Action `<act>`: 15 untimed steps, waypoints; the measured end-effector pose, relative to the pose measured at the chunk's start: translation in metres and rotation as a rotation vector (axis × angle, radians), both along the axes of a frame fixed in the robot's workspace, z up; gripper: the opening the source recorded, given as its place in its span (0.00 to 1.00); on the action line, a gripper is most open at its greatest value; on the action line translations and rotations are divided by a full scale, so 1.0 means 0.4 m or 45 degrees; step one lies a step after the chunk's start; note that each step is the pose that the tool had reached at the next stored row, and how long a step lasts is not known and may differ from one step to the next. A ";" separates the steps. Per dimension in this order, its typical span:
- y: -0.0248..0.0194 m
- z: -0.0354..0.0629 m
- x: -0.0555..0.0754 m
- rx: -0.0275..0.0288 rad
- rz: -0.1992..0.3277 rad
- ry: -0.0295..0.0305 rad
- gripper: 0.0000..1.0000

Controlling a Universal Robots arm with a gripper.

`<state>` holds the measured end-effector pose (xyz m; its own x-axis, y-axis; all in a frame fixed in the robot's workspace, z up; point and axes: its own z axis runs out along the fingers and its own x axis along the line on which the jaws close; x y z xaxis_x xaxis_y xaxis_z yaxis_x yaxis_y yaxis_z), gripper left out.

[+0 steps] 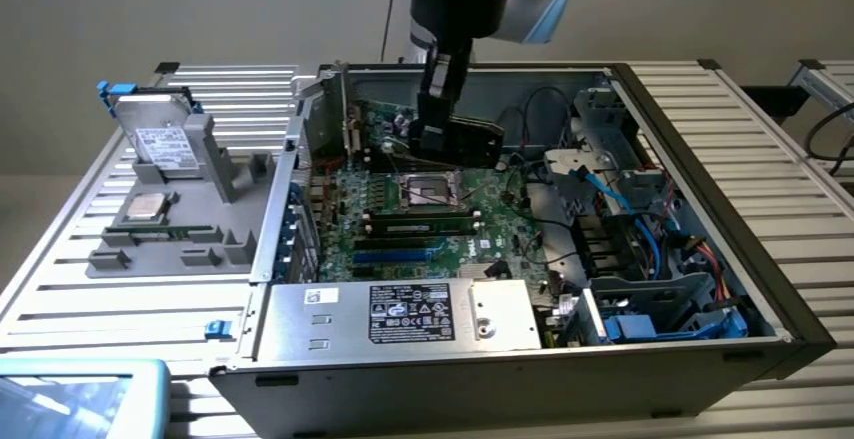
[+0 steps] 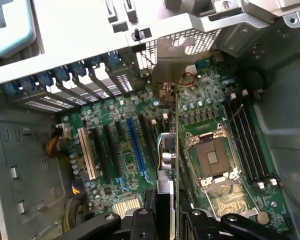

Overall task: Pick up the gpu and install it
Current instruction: 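Insert the gpu into the slot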

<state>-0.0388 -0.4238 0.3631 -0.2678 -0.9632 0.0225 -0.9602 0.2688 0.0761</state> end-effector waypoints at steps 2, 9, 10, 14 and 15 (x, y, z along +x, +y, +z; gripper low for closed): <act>0.000 -0.001 0.000 0.0001 0.043 -0.0160 0.28; 0.000 -0.005 0.000 -0.0041 0.197 -0.0455 0.28; 0.000 -0.005 0.000 -0.0072 0.217 -0.0473 0.28; 0.000 -0.007 0.000 -0.0252 0.290 -0.0548 0.28; 0.000 -0.007 0.000 -0.0329 0.303 -0.0547 0.28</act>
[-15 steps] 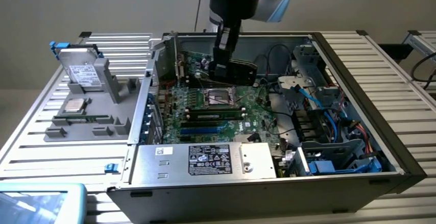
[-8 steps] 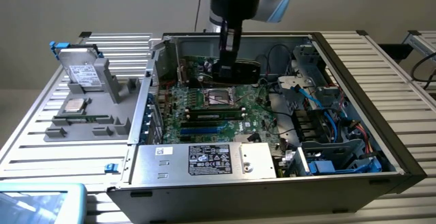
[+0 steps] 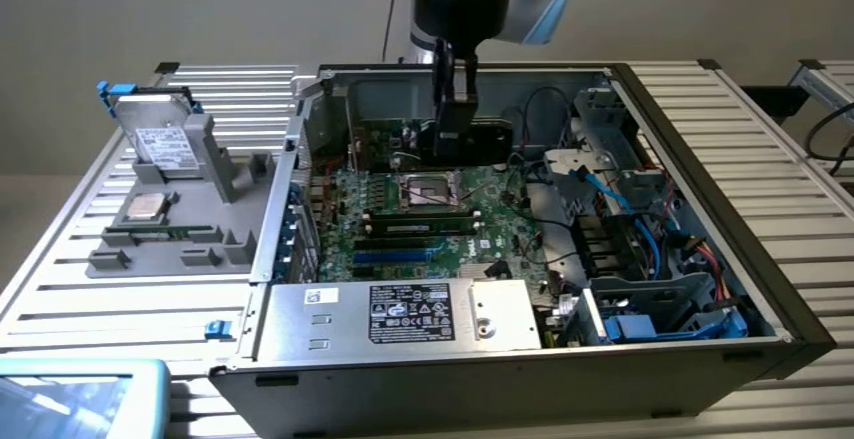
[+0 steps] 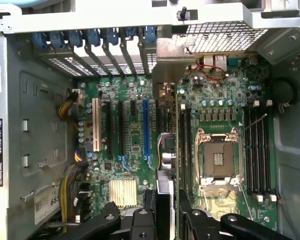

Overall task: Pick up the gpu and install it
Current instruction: 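Insert the gpu into the slot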

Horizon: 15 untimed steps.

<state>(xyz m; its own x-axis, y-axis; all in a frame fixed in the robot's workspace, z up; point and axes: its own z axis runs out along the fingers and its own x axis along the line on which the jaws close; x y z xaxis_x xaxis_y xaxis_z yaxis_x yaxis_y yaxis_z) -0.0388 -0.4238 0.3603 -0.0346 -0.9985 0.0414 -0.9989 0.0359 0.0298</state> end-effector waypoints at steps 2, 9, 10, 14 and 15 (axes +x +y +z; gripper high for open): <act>0.000 0.000 0.000 -0.0230 0.018 -0.0001 0.28; 0.000 -0.001 -0.001 -0.0559 0.039 0.0000 0.28; 0.000 -0.001 -0.001 -0.0560 0.041 -0.0001 0.28; 0.000 -0.005 -0.008 -0.0560 0.039 0.0000 0.28; 0.000 -0.006 -0.011 -0.0559 0.036 0.0000 0.28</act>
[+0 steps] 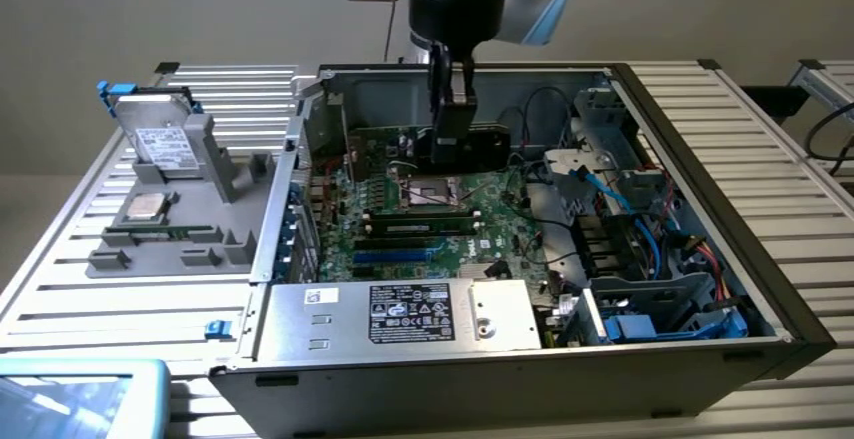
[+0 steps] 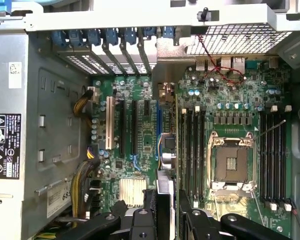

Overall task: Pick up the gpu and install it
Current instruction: 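Insert the gpu into the slot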

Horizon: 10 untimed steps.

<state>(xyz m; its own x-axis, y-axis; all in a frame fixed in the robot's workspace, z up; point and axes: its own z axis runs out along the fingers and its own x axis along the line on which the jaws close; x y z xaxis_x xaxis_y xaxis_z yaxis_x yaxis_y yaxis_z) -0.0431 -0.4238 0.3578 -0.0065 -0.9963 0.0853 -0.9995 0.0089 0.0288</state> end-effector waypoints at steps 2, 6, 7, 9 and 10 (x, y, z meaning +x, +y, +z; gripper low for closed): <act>0.000 -0.003 -0.005 0.0000 -0.010 0.0001 0.28; 0.000 -0.009 -0.007 0.0001 -0.035 0.0096 0.28; 0.000 -0.010 -0.009 0.0006 -0.039 0.0108 0.28; 0.000 -0.010 -0.009 0.0005 -0.040 0.0111 0.28; 0.000 -0.010 -0.009 0.0004 -0.040 0.0112 0.28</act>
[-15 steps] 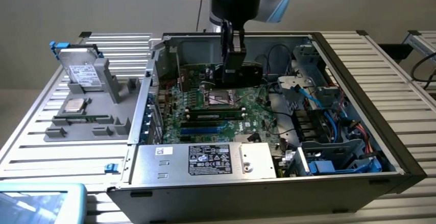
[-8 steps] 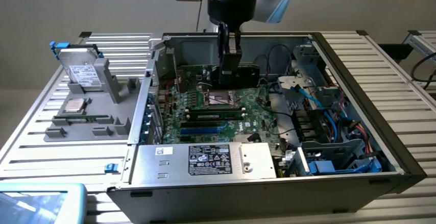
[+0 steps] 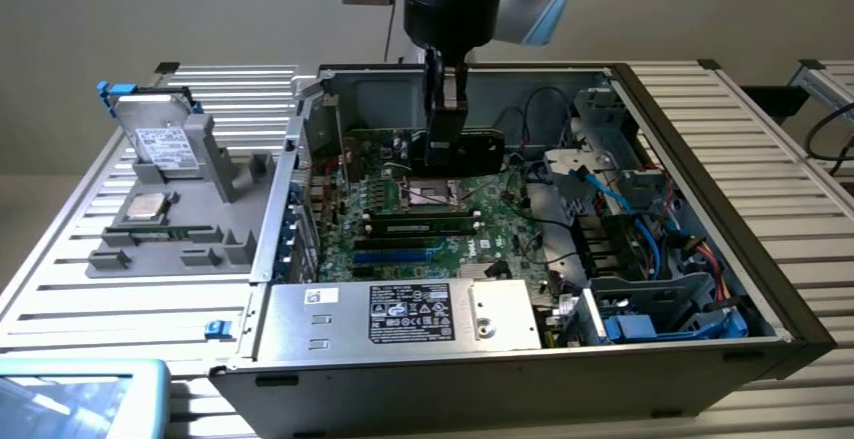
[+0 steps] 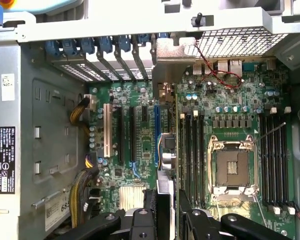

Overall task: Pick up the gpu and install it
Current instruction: 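Insert the gpu into the slot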

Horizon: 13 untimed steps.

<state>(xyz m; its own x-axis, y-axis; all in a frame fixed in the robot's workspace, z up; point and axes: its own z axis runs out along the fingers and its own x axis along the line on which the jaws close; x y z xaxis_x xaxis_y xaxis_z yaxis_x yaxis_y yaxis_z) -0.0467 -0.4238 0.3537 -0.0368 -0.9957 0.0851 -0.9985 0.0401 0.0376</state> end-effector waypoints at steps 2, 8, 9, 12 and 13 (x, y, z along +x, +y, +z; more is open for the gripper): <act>0.000 0.000 0.000 0.0001 0.000 0.0000 0.28; 0.000 -0.006 -0.003 0.0003 0.000 -0.0001 0.28; 0.000 -0.008 -0.003 0.0003 0.000 0.0001 0.28; 0.000 -0.020 -0.009 0.0003 0.000 0.0003 0.28; 0.000 -0.025 -0.009 0.0003 0.000 0.0005 0.28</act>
<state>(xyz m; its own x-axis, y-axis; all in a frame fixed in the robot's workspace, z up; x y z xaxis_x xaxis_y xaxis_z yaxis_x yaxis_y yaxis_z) -0.0503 -0.4237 0.3439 -0.0368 -0.9957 0.0849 -0.9985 0.0401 0.0380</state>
